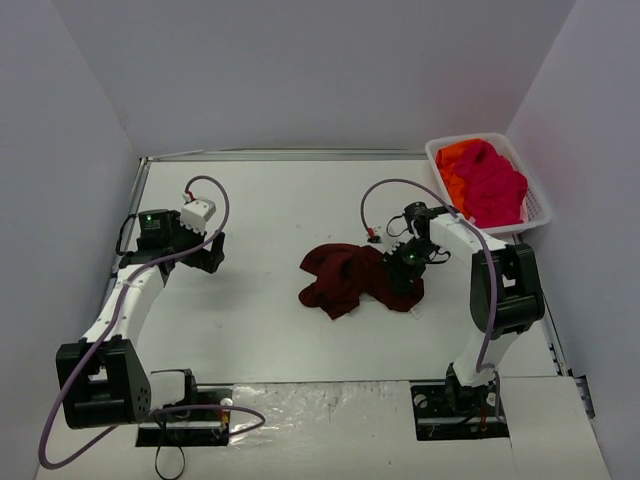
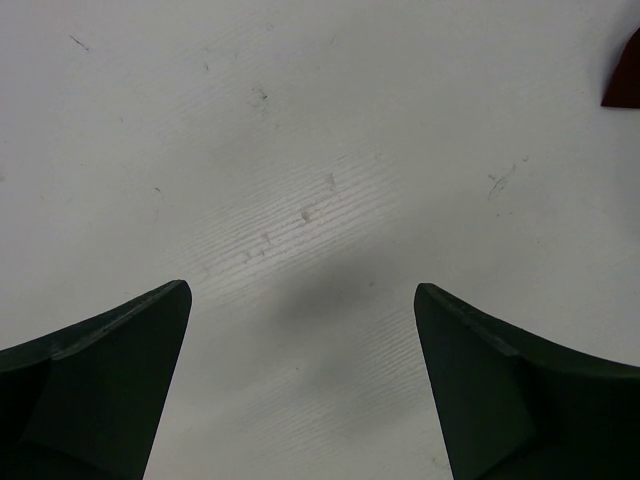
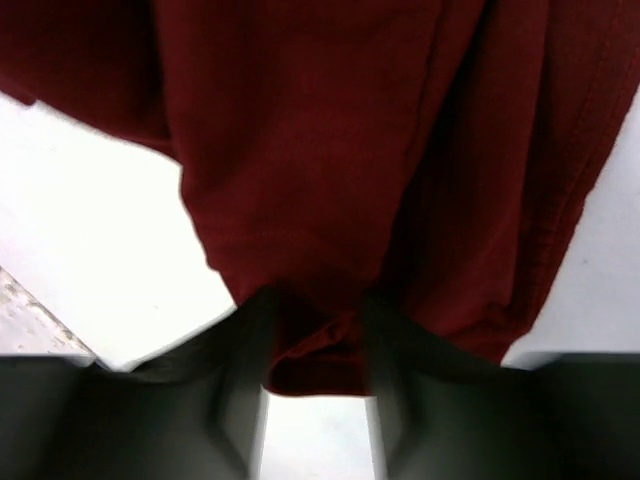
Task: Fold and stack the t-shirts
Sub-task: Move the tshirt to the center of the board, then flatten out the tshirt
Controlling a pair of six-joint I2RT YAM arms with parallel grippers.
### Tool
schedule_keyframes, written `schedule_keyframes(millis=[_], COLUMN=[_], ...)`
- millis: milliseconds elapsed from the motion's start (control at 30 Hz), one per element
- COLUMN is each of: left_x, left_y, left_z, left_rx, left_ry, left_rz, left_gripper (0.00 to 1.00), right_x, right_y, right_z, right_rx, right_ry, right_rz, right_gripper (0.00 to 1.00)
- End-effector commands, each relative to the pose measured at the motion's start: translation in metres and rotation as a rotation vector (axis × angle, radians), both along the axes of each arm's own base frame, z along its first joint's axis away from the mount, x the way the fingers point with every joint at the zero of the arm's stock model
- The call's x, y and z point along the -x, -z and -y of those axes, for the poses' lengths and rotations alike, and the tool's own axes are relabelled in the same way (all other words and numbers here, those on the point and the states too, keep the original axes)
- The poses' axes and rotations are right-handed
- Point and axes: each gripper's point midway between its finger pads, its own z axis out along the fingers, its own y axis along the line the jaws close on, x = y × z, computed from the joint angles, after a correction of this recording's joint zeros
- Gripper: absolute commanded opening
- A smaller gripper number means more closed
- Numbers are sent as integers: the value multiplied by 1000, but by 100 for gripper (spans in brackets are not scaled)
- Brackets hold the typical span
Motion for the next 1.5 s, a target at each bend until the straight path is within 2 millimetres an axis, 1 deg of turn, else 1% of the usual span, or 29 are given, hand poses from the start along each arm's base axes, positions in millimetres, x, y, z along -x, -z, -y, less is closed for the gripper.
schedule_keyframes(millis=[0,67,100,133,233,267,333,367,467,500,533,567,633,700,733,767,800,833,867,933,967,1000,1033,1100,1133,1233,1267,1400,1467], left_x=[-6,-5,-5,-5,-5,-3,-2,0,7,12,13,14,18,17,14,9,6,1,-8,-17,-24,-24,-28,-28,-28,-23,-21,-10,-12], left_y=[-14,-11,-11,-10,-10,-9,-11,-12,-10,-10,-13,-10,-9,-9,-14,-7,-6,6,1,6,12,14,19,22,29,36,43,57,63], left_z=[2,2,3,3,6,7,12,19,37,59,69,79,108,125,135,143,148,152,157,162,166,170,175,183,187,202,205,222,226], left_rx=[-2,-2,0,1,5,8,8,8,8,7,23,40,113,163,182,218,247,264,285,311,325,355,370,403,407,410,411,384,377], left_ry=[28,31,33,38,55,61,89,115,188,254,276,303,382,407,431,448,444,443,456,455,453,460,467,478,483,521,529,584,590], left_rz=[37,32,31,29,24,17,17,12,-14,-20,-23,-39,-82,-116,-117,-142,-164,-206,-200,-232,-251,-269,-276,-291,-306,-339,-359,-382,-384], left_gripper=[94,94,94,94,94,94,94,94,94,94,94,94,94,94,94,94,95,95,96,100,94,91,90,89,85,77,77,75,75], right_x=[-2,-2,-4,-5,-11,-13,-22,-26,-33,-34,-35,-35,-35,-32,-31,-29,-28,-27,-28,-26,-27,-27,-27,-28,-29,-31,-32,-31,-30], right_y=[2,3,2,1,-15,-22,-44,-57,-77,-82,-83,-81,-77,-65,-61,-54,-52,-49,-47,-43,-42,-41,-40,-39,-38,-36,-34,-28,-26], right_z=[-3,-3,-3,-3,-4,-5,-4,-3,-1,0,2,3,6,7,7,7,6,6,5,3,3,2,3,3,3,2,2,1,1], right_rx=[-11,-8,-7,-5,-25,-35,-58,-75,-93,-98,-99,-98,-98,-91,-90,-89,-93,-95,-98,-109,-110,-111,-109,-106,-103,-104,-106,-108,-107], right_ry=[0,2,5,6,15,22,48,68,93,98,108,112,123,127,127,129,131,133,136,145,148,149,155,158,161,166,167,171,168], right_rz=[-28,-31,-21,-15,40,60,128,165,226,245,246,240,225,184,170,149,139,129,122,108,106,106,103,105,106,99,94,80,74], right_gripper=[29,5,0,0,0,0,0,0,0,0,0,0,0,0,0,0,0,0,0,0,0,0,0,0,0,0,0,0,0])
